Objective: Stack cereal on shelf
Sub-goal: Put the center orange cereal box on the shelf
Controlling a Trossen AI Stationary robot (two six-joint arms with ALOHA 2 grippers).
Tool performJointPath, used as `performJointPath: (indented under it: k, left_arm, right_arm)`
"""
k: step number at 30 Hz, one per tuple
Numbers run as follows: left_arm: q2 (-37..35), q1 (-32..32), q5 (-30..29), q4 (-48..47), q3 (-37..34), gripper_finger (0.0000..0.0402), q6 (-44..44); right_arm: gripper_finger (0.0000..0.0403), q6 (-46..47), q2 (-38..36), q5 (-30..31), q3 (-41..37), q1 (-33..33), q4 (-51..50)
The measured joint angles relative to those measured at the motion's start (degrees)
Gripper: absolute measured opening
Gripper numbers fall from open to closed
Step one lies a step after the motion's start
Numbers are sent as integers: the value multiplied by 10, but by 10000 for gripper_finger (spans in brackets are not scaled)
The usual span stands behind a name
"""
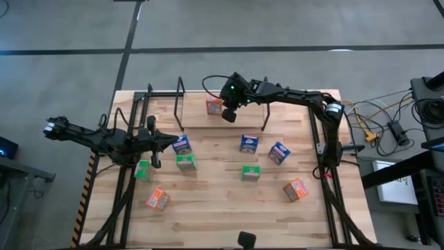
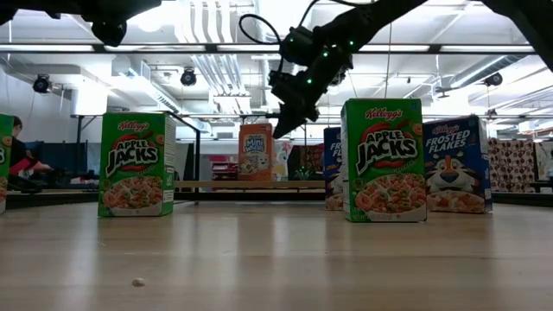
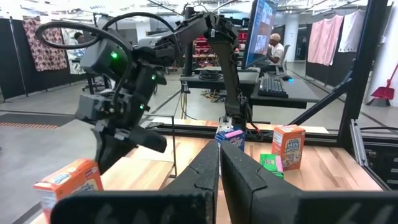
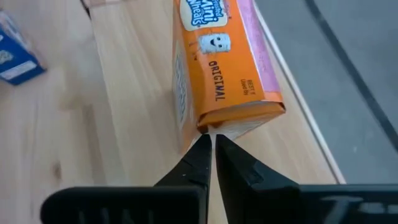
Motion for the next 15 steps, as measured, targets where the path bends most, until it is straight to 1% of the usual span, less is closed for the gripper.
performJointPath:
  k: [15]
  left_arm:
    - [0,0,0,1,0,0,0]
  right_arm:
    - [9,-10,2,5,-5,-3,110]
